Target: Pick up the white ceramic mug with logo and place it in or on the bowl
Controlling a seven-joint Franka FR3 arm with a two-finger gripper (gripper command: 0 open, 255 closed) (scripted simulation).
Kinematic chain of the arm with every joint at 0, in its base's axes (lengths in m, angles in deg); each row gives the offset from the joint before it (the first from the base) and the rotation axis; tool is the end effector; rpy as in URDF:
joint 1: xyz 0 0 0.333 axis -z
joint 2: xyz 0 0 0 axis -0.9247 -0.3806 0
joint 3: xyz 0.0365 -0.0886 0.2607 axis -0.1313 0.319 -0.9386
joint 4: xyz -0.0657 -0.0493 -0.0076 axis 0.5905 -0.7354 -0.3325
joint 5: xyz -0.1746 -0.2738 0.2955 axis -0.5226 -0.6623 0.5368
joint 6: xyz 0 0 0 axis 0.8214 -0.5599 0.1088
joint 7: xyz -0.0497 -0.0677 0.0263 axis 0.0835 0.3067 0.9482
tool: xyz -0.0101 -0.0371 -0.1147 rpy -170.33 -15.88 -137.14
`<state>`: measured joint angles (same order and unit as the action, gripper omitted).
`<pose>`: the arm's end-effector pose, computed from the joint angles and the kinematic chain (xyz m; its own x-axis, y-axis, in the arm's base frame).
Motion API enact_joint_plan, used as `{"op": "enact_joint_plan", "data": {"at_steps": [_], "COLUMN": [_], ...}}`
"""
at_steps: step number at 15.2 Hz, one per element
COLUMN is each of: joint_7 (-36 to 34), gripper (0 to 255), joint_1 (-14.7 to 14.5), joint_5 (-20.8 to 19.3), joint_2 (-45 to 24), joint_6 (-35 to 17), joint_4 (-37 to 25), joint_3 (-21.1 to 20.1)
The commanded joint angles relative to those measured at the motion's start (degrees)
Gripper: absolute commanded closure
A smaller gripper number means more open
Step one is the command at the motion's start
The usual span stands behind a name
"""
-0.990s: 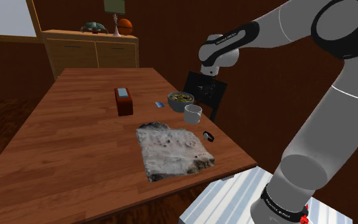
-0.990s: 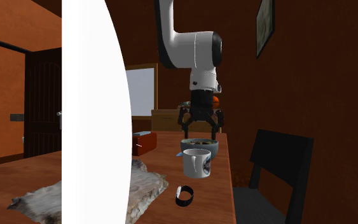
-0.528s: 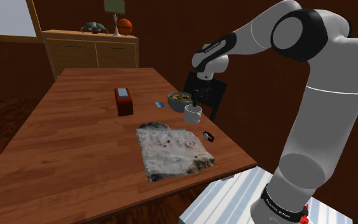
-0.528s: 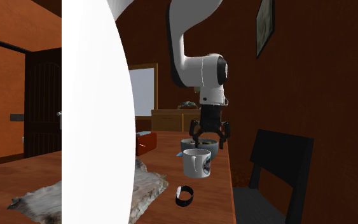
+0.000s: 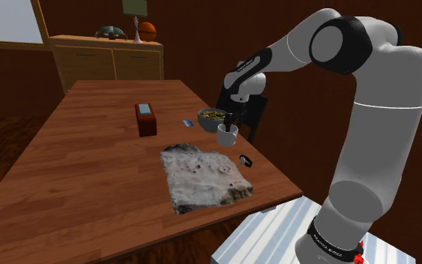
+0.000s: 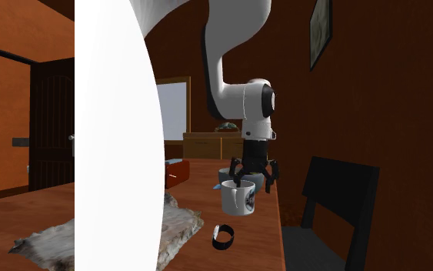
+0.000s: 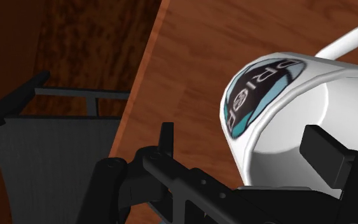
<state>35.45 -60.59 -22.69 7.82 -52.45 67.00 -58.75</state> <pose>0.5658 -0.2326 0.2601 0.9990 -0.0438 -0.0005 -0.0438 -0.9975 -0.0551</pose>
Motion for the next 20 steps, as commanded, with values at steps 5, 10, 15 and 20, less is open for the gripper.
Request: {"op": "enact_joint_plan", "data": {"at_steps": [5, 10, 15, 20], "joint_7": [-0.02, -0.02, -0.02, -0.63], "gripper": [0, 255, 255, 255], "joint_1": [-0.03, -0.03, -0.03, -0.17], "joint_5": [0.05, 0.05, 0.05, -0.72], "joint_2": [-0.06, -0.07, -0.06, 1.58], "joint_6": [-0.32, -0.31, -0.31, 2.39], "joint_4": [0.22, 0.20, 0.21, -0.95], "joint_3": [-0.04, -0.04, -0.04, 0.16]}}
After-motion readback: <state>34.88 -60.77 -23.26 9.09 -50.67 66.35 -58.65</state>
